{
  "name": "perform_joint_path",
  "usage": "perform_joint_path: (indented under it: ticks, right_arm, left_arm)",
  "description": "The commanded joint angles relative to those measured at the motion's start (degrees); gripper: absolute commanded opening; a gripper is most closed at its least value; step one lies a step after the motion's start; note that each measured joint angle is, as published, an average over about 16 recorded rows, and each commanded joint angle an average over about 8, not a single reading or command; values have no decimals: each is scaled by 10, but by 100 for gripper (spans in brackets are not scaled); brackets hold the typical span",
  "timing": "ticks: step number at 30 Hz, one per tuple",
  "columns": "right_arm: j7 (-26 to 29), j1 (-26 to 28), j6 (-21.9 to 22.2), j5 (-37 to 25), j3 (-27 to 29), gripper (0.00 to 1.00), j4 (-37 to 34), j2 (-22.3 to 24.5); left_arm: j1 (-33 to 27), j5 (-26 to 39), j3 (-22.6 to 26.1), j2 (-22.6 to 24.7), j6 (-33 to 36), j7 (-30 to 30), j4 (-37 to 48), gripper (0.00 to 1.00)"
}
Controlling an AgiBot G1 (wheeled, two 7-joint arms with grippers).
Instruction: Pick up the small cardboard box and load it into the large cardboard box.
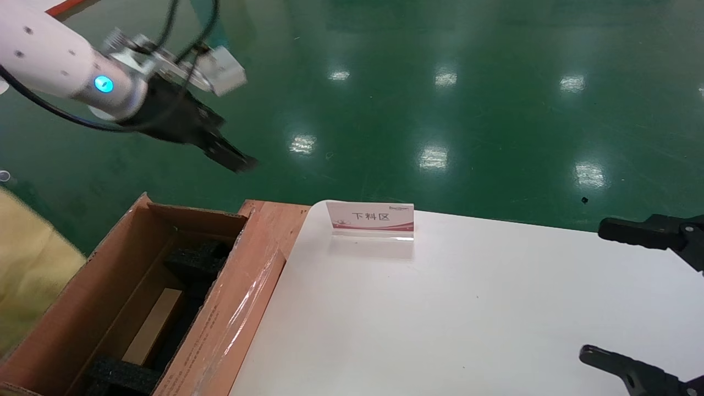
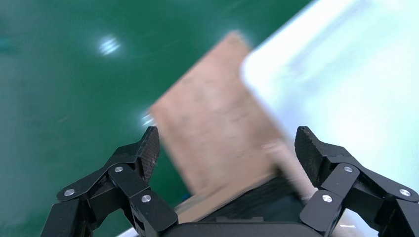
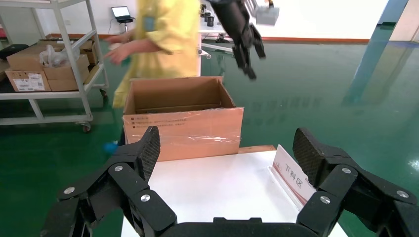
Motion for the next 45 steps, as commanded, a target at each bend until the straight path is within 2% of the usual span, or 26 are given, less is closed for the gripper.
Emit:
perform_joint_path:
  ticks: [1,45]
  right_arm:
    - [0,0,0,0,0,100,0,0]
    - [-1,0,0,1,-1,100,0,0]
  left_arm:
    - [30,-15,-39,-2,11,21,-4,100]
    - [683,-344,-873,-36,252,466,-80,100]
